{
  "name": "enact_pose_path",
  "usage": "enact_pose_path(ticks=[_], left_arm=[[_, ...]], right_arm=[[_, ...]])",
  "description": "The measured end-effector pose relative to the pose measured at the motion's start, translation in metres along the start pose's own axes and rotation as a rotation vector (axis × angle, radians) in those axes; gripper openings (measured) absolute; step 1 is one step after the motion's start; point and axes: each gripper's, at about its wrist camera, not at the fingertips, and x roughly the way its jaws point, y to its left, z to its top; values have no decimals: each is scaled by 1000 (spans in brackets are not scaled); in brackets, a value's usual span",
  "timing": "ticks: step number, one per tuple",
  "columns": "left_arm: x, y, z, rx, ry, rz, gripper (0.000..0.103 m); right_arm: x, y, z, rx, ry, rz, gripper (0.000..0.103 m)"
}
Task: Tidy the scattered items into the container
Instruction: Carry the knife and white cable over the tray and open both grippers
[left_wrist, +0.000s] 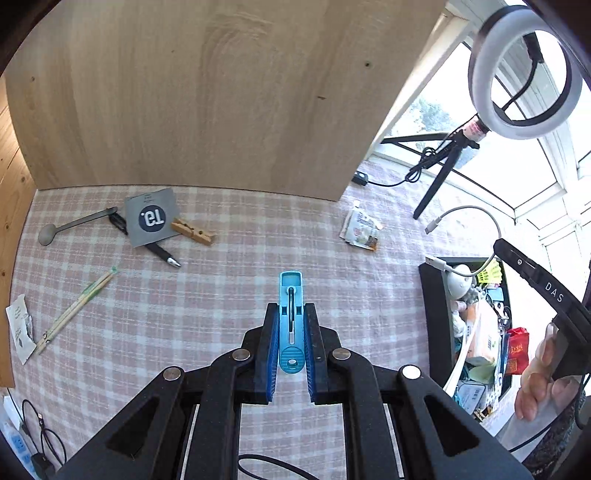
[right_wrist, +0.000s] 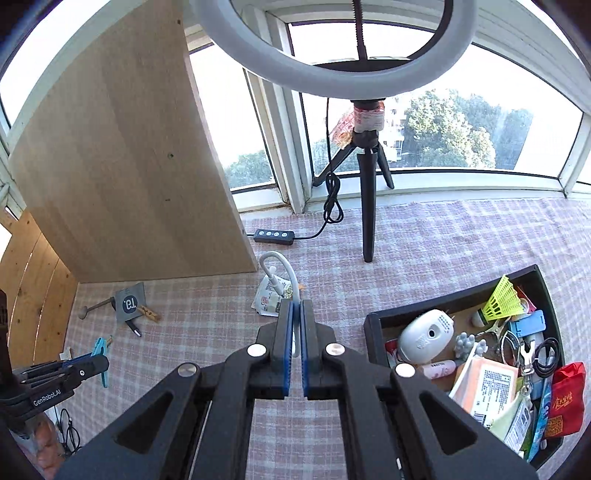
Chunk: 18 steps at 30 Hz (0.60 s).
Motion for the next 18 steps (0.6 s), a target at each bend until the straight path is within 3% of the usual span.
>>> enact_pose_path(ticks=[10,18], left_arm=[[28,-178,-13,266,78,-168,11],[45,-292,-48,452,160,-264,11]], right_arm=[[-71,-147,-28,229,-62,-140,4],[-112,-226,-51,351,-85,-241,4]])
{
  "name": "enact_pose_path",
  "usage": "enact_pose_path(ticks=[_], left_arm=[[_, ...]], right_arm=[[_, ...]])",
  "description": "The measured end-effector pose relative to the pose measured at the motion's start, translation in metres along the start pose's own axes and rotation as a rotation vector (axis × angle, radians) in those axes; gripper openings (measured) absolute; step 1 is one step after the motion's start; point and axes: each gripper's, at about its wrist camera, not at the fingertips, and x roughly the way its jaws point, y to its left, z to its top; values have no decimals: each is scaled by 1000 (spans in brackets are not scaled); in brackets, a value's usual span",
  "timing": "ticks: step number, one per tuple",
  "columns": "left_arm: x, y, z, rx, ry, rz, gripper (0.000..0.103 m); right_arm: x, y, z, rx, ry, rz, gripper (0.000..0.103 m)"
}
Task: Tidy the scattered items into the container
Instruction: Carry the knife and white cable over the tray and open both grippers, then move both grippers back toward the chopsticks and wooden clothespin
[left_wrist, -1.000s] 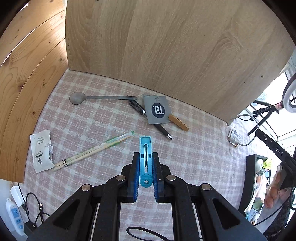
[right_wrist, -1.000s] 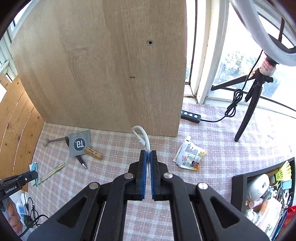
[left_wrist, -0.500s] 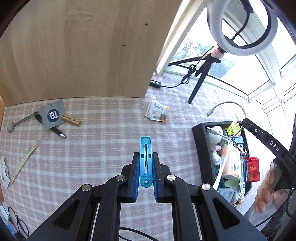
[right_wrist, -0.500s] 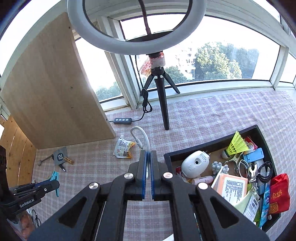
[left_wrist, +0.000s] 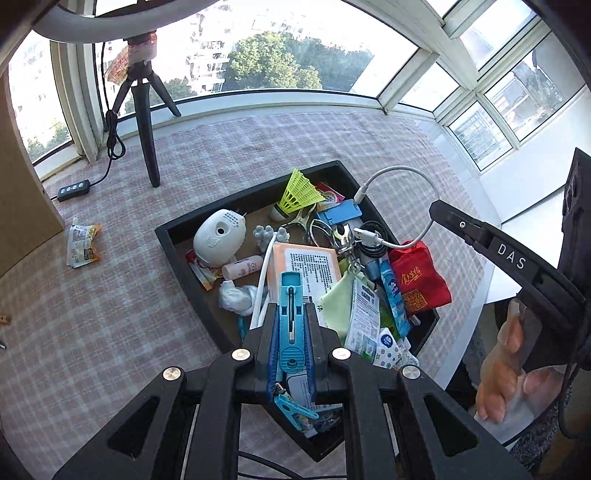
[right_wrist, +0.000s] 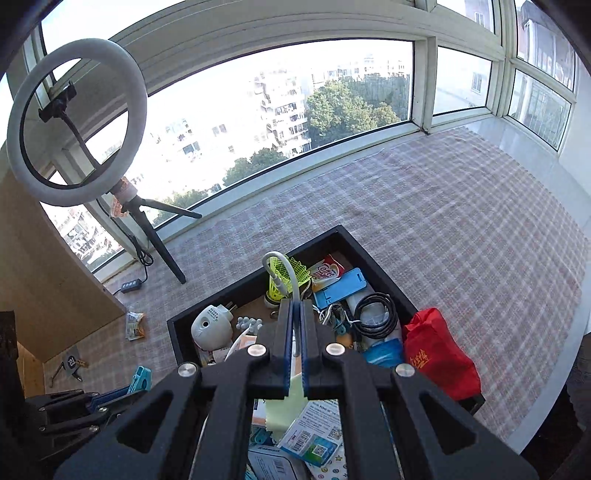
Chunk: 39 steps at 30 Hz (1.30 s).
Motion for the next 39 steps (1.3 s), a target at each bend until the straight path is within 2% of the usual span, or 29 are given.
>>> enact_pose_path(ticks=[2,3,4,5,7,12,16,21,26,39], left_arm=[[9,-20,1,38,23,-10,13],[12,-26,2,47,31,2,27],[14,-31,2,55,32,10,45],[13,-34,1,60,22,11,49],[12,-37,-1,75,11,23,48],[5,-24,-9,70,-2,70,47],[-5,3,-19,39,-14,99,47],[-25,58,-35,-39,-37,155,47],[-49,130,-61,-141,-60,228,47],[-132,331,-171,-461,-101,405,47]], right_arm=[[0,-10,1,8,20,18,4],[-1,-15,0,18,18,16,6],[-3,-19,-1,23,13,-1,15],[-5,-21,-1,25,4,-11,25],[-9,-23,-3,29,-14,-17,31],[-7,-17,-4,18,-7,-8,32],[-1,1,-6,-15,18,23,32],[8,39,-14,-90,46,62,32],[19,90,-25,-186,78,121,32],[46,265,-84,-526,163,303,32]])
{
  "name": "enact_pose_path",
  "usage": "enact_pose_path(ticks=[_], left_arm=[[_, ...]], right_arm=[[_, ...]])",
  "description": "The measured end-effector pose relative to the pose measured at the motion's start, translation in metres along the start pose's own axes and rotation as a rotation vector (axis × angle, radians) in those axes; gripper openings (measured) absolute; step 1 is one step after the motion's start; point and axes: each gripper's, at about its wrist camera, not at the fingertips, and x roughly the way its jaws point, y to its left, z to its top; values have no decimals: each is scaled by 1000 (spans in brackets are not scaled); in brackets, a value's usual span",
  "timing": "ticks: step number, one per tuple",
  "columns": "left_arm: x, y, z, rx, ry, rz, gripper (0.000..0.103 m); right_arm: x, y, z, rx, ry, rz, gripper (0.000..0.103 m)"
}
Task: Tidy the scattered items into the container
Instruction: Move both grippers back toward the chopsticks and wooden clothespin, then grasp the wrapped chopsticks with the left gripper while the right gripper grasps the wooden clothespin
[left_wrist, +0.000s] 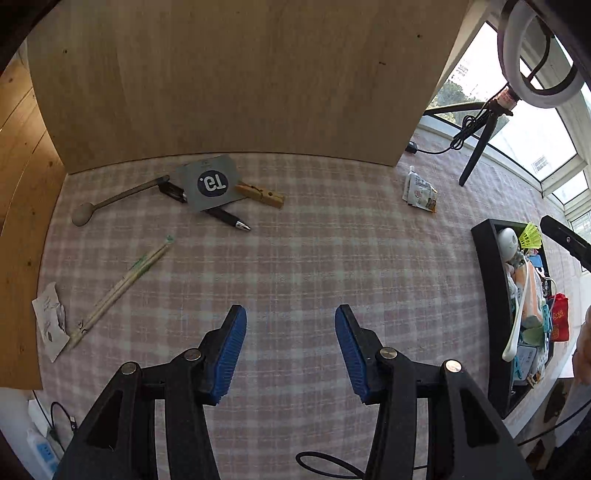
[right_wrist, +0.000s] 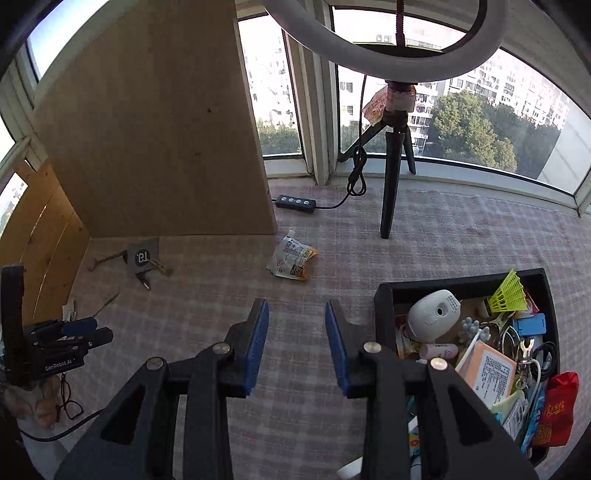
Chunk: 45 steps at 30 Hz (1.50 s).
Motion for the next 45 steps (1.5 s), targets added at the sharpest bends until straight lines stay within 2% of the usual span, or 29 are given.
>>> enact_pose_path(ticks=[7,15,19,28,38,40,45], left_arm=[[3,100,-14,-79,21,75,47],[26,165,-21,-67,94,121,47],[44,175,-20,-3,141,140,47],[78,176,-13,93,218,132,47],[82,174,-11,151,214,111,48],[82,174,-10,162,215,114,43],[83,175,-6,145,202,117,39]], right_arm=[[59,92,16,-183,81,89,32],[126,179,27,-370,190,158,32],[153,204,31,-432,243,184,32],[198,224,42,-482,324,205,32],[225,227,49,-487,361,231,32],[230,229,50,-494,365,232,32],[242,231,48,-499,390,226,31]])
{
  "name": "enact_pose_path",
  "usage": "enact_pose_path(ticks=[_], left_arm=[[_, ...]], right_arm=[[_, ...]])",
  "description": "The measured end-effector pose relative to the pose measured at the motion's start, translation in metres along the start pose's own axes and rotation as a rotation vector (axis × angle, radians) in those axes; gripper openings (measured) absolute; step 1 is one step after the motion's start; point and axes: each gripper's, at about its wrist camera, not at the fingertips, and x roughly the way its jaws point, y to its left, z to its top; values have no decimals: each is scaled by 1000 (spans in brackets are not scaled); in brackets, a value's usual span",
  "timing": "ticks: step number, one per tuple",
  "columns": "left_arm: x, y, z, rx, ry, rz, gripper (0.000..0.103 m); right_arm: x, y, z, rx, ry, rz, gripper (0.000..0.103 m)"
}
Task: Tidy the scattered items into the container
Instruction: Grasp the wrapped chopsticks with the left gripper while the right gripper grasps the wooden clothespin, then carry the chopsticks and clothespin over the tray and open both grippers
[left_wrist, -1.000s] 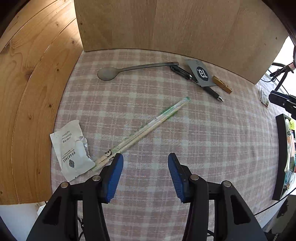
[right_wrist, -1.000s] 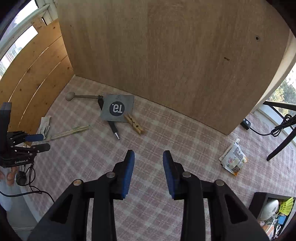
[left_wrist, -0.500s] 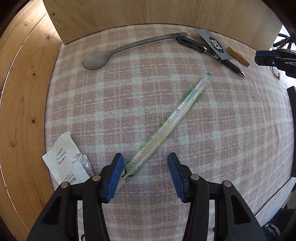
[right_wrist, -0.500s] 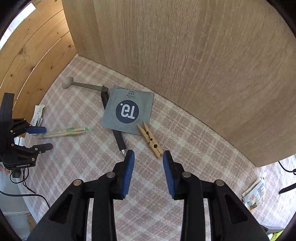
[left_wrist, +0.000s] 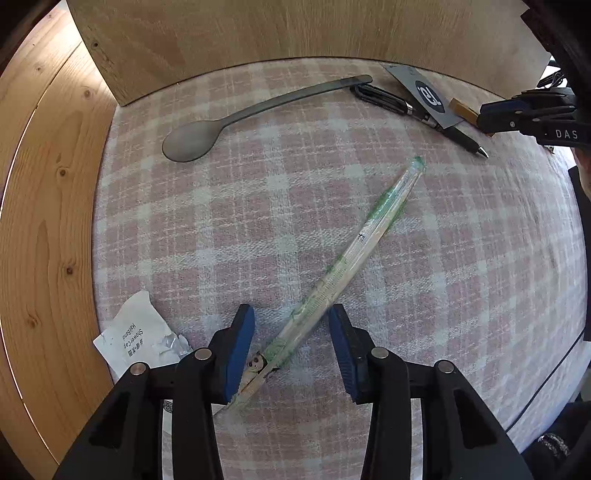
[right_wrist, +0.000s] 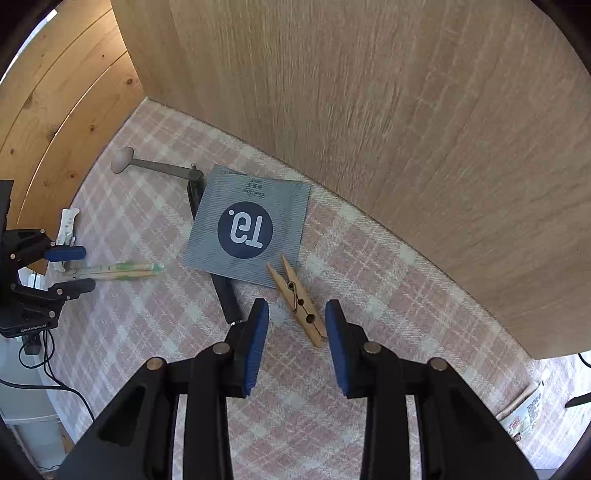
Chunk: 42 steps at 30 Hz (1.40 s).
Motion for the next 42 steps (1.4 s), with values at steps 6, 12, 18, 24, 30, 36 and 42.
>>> enact_pose_path(ticks=[6,12,18,24,30,36,42], left_arm=[[-1,-15,-1,8,-6,2,18],[-2,-32,-5,-39,-11,-35,12],[-5,-62,-22,-149,-31,-107,11],[-2,-103,-35,-239,-68,-162,6],[1,-138,-48,-322,-83,-235,3],[-16,-180,-48,-306,-115,-272,3],[-51,-229,-5,-171,-170,-281,3]], right_arm=[[7,2,4,-11,-2,-45,31],[4,4,-4,8,17,-69,13],[-6,-6,-31,83,10,-54,13],[-24,-19,-68,169,-13,-45,12],[-64,-36,-105,242,-76,-34,12],[-108,-56,-142,327,-156,-27,12],[-142,-78,-191,429,-239,-40,12]])
